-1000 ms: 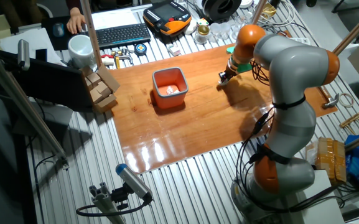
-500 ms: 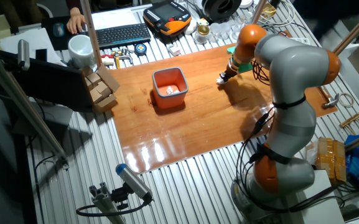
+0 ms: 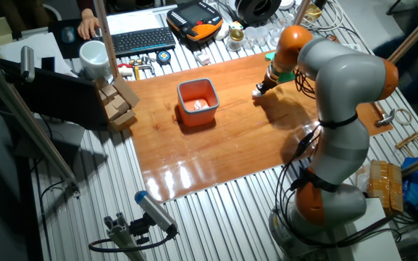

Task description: Put the garbage in the trash can

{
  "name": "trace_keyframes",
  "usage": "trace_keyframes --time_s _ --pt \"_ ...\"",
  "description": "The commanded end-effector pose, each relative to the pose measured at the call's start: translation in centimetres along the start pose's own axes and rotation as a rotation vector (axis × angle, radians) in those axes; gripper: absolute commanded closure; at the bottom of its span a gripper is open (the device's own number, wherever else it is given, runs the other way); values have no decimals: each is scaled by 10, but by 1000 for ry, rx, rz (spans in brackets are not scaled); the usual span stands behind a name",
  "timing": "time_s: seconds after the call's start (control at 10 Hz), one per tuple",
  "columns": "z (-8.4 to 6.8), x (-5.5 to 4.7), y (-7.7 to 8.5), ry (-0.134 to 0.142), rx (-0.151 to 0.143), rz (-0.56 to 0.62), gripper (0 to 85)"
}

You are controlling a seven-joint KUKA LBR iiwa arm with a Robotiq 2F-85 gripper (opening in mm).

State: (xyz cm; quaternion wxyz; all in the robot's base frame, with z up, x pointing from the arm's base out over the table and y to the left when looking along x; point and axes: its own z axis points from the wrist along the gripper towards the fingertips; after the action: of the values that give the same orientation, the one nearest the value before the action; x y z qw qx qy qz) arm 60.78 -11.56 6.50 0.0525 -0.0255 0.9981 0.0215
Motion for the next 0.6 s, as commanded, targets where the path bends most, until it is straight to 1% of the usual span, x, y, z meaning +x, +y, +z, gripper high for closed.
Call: trace_keyframes --time_s 0.0,0.2,0.3,0.5 --pt "-4 1 1 4 -2 4 850" --pt "-20 4 7 18 0 16 850" --pt "-31 7 13 27 9 21 850" --pt "-45 11 23 32 17 31 850"
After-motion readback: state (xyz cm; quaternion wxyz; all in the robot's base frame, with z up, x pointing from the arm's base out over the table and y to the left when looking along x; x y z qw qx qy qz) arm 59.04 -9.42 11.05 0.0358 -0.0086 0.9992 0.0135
